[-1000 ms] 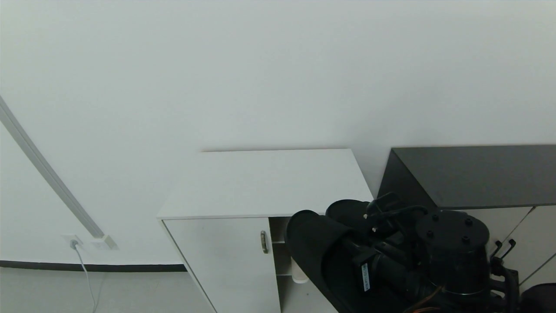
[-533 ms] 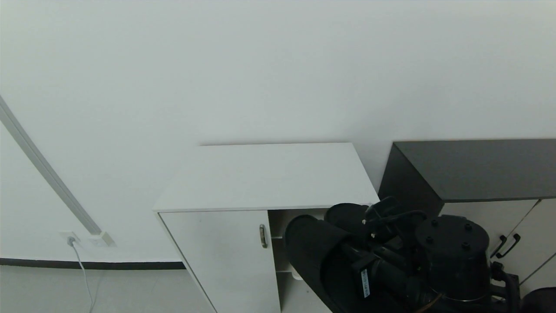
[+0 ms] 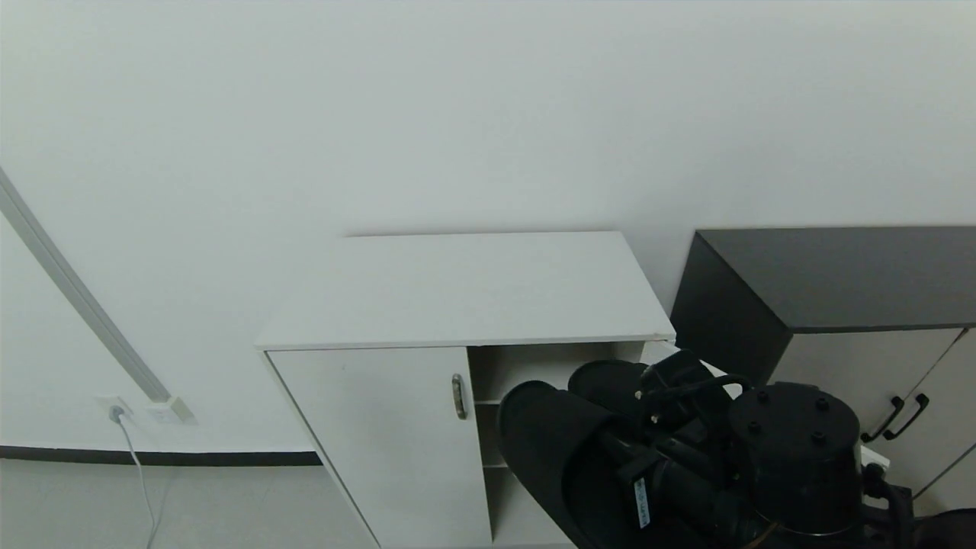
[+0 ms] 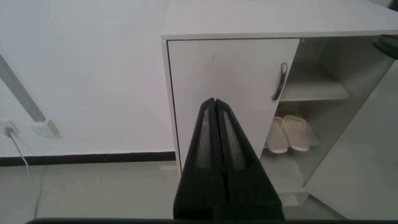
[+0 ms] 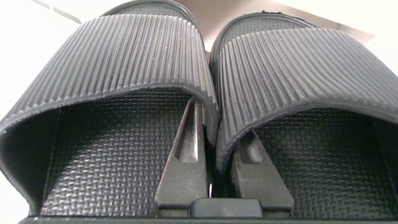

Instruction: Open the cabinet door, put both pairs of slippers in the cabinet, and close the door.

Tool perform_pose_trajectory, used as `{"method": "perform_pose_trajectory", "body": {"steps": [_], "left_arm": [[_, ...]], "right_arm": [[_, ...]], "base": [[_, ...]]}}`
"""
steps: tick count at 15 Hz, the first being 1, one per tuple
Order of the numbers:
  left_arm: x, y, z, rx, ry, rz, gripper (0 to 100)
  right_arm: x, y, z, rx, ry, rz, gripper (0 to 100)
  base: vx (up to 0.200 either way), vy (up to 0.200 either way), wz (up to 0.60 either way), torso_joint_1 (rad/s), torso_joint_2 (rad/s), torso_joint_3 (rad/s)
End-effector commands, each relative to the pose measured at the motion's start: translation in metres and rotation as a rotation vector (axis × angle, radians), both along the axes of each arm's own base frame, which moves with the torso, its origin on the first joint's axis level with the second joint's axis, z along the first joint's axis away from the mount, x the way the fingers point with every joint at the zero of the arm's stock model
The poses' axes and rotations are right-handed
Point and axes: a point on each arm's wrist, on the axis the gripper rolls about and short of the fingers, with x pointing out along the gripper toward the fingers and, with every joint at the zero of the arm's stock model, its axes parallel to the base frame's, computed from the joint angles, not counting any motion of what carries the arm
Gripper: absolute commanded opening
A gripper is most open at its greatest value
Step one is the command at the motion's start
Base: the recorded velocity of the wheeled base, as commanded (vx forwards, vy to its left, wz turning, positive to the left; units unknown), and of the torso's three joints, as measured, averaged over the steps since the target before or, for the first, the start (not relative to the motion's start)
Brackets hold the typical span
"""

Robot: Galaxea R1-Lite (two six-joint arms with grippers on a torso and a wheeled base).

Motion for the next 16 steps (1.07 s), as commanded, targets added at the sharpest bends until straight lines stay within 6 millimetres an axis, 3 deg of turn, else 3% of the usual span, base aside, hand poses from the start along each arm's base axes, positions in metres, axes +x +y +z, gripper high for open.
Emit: {"method": "perform_pose_trajectory", "body": {"steps": [1, 16], "left_arm": [[0.0, 0.0, 0.0, 0.0, 0.0, 0.002, 0], [0.0, 0.0, 0.0, 0.0, 0.0, 0.003, 0]], "right_arm": [[-0.0004, 0.0001, -0.0001, 0.002, -0.004, 0.002, 0], [-0.0002, 0.0019, -0.0093, -0.021, 0.001, 0.01, 0]], "base": [[0.0, 0.0, 0.0, -0.178, 0.41, 0.222], [0.0, 0.0, 0.0, -0.208, 0.53, 0.315]]}}
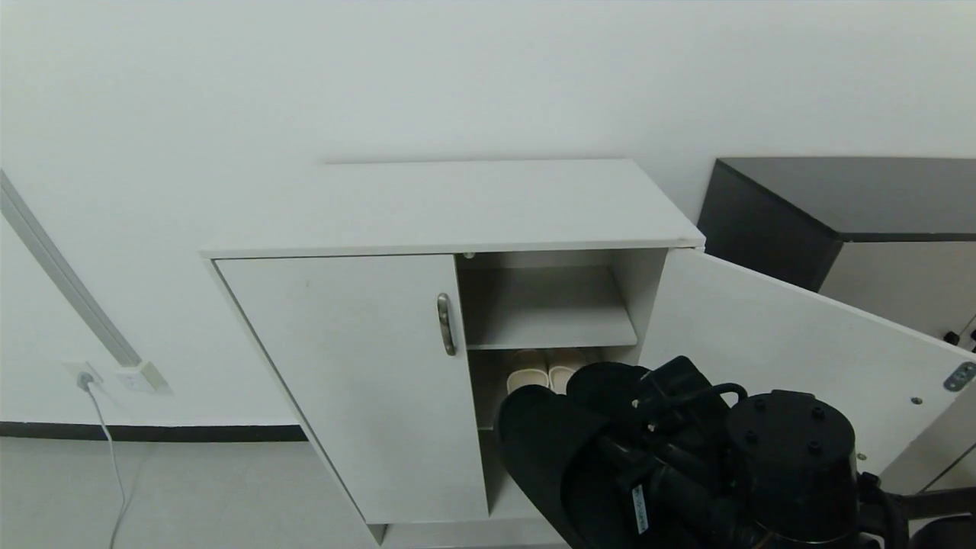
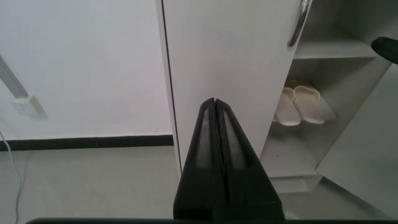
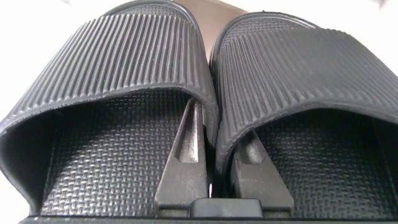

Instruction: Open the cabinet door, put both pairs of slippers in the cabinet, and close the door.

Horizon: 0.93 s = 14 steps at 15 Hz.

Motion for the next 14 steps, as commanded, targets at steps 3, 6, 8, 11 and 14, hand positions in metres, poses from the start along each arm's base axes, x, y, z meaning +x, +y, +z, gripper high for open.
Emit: {"method": "perform_pose_trajectory", "body": {"steps": [3, 6, 8, 11, 14], "left_arm": [[0.0001, 0.0, 0.0001, -0.017, 0.001, 0.002, 0], [0.0, 0.0, 0.0, -0.017, -0.001, 0.002, 0], [0.0, 0.0, 0.0, -0.017, -0.001, 0.002, 0], [0.0, 0.0, 0.0, -0.017, -0.001, 0.002, 0], [0.0, 0.0, 0.0, -0.015, -0.001, 0.001, 0]], "right_arm": [[-0.002, 0.0009, -0.005, -0.015, 0.01, 0.007, 0], [-0.0022, 0.0014, -0.0079, -0.018, 0.013, 0.01, 0], [-0.0021, 0.003, -0.0099, -0.021, 0.016, 0.014, 0], [-0.003, 0.0053, -0.0114, -0.013, 0.009, 0.02, 0], [-0.0042, 0.0064, -0.0117, -0.013, 0.009, 0.025, 0]], "base": [[0.0, 0.0, 0.0, -0.155, 0.47, 0.329], [0.0, 0.0, 0.0, -0.131, 0.47, 0.338], [0.0, 0.0, 0.0, -0.11, 0.46, 0.352], [0.0, 0.0, 0.0, -0.082, 0.45, 0.372], [0.0, 0.0, 0.0, -0.038, 0.43, 0.396]]}}
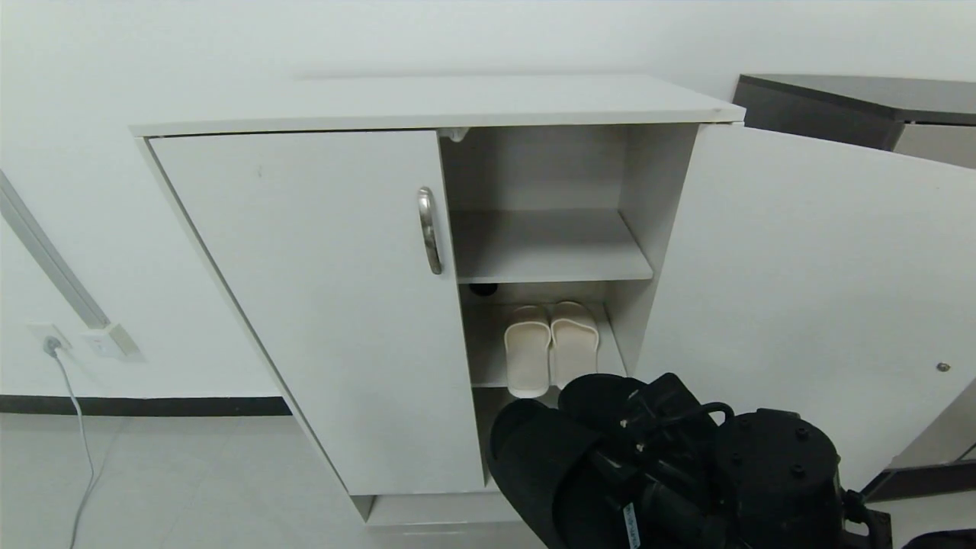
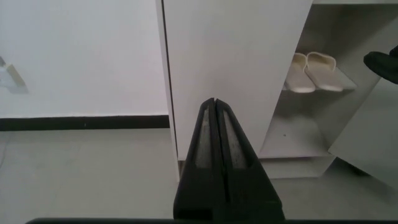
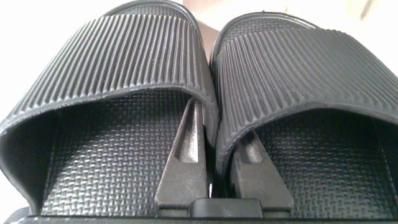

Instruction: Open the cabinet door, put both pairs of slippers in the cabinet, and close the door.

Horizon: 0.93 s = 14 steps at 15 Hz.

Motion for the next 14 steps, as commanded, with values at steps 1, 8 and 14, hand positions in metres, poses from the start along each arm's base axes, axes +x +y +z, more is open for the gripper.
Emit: {"method": "perform_pose_trajectory", "body": {"steps": [1, 8, 14], "left_arm": [[0.0, 0.0, 0.0, 0.0, 0.001, 0.001, 0], [0.0, 0.0, 0.0, 0.0, 0.0, -0.001, 0], [0.0, 0.0, 0.0, 0.003, 0.0, -0.001, 0]], "right_arm": [[0.0, 0.001, -0.001, -0.004, 0.003, 0.001, 0], [0.001, 0.002, -0.005, -0.015, 0.008, -0.003, 0], [0.028, 0.057, -0.032, -0.018, -0.046, -0.231, 0]], "base": [[0.0, 0.0, 0.0, 0.002, 0.44, 0.437], [0.0, 0.0, 0.0, -0.001, 0.07, 0.072], [0.0, 0.0, 0.0, 0.0, 0.0, 0.0]]}}
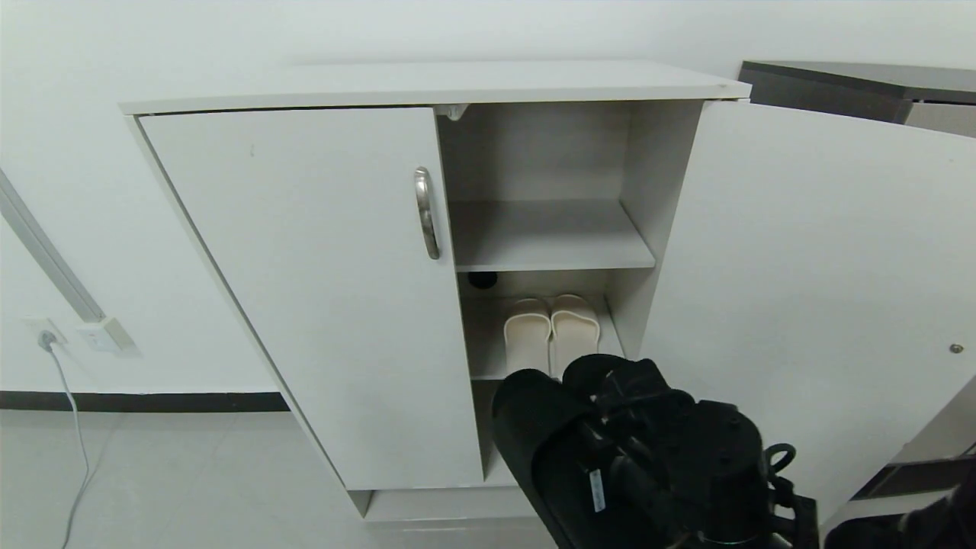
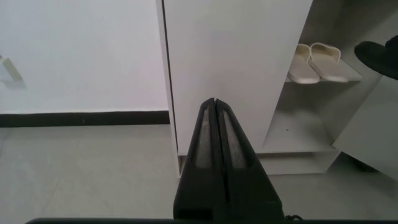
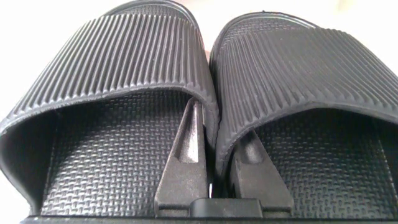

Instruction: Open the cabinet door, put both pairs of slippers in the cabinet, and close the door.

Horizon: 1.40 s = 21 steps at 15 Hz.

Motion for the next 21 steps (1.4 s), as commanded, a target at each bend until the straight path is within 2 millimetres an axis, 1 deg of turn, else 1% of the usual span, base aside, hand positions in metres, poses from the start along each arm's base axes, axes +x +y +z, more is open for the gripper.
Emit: {"method": "perform_pose_trajectory", "body": {"steps": [1, 2, 3, 5, 6, 7, 8, 9, 10, 12, 13, 16, 21], "left_arm": [[0.0, 0.0, 0.0, 0.0, 0.0, 0.0, 0], [0.0, 0.0, 0.0, 0.0, 0.0, -0.001, 0], [0.0, 0.0, 0.0, 0.0, 0.0, -0.001, 0], [0.0, 0.0, 0.0, 0.0, 0.001, -0.003, 0], [0.0, 0.0, 0.0, 0.0, 0.0, -0.003, 0], [0.0, 0.0, 0.0, 0.002, 0.0, -0.003, 0], [0.0, 0.0, 0.0, 0.002, 0.0, -0.003, 0], [0.0, 0.0, 0.0, 0.002, 0.0, -0.004, 0], [0.0, 0.0, 0.0, 0.0, 0.0, -0.003, 0], [0.0, 0.0, 0.0, 0.002, 0.0, -0.003, 0], [0.0, 0.0, 0.0, 0.0, 0.0, -0.001, 0], [0.0, 0.0, 0.0, 0.003, 0.0, 0.0, 0], [0.0, 0.0, 0.0, 0.002, 0.0, 0.002, 0]], "right_arm": [[0.011, 0.036, -0.028, -0.014, 0.014, -0.067, 0], [0.017, 0.044, -0.033, -0.018, 0.001, -0.12, 0], [0.034, 0.055, -0.039, -0.046, -0.026, -0.242, 0], [0.045, 0.062, -0.03, -0.053, -0.012, -0.279, 0], [0.05, 0.066, -0.015, -0.033, -0.004, -0.291, 0], [0.051, 0.068, -0.004, -0.013, -0.001, -0.299, 0], [0.053, 0.07, 0.025, 0.031, 0.008, -0.315, 0], [0.053, 0.069, 0.042, 0.056, 0.015, -0.322, 0], [0.054, 0.064, 0.07, 0.073, 0.023, -0.342, 0], [0.068, 0.058, 0.096, 0.086, -0.015, -0.429, 0], [0.073, 0.057, 0.104, 0.095, -0.03, -0.442, 0], [0.077, 0.055, 0.111, 0.063, -0.057, -0.437, 0], [0.081, 0.057, 0.111, 0.079, -0.058, -0.431, 0]], "base": [[0.0, 0.0, 0.0, 0.0, 0.0, 0.0], [0.0, 0.0, 0.0, 0.0, 0.0, 0.0], [0.0, 0.0, 0.0, 0.0, 0.0, 0.0], [0.0, 0.0, 0.0, 0.0, 0.0, 0.0], [0.0, 0.0, 0.0, 0.0, 0.0, 0.0], [0.0, 0.0, 0.0, 0.0, 0.0, 0.0], [0.0, 0.0, 0.0, 0.0, 0.0, 0.0], [0.0, 0.0, 0.0, 0.0, 0.0, 0.0], [0.0, 0.0, 0.0, 0.0, 0.0, 0.0], [0.0, 0.0, 0.0, 0.0, 0.0, 0.0], [0.0, 0.0, 0.0, 0.0, 0.0, 0.0], [0.0, 0.0, 0.0, 0.0, 0.0, 0.0], [0.0, 0.0, 0.0, 0.0, 0.0, 0.0]]}}
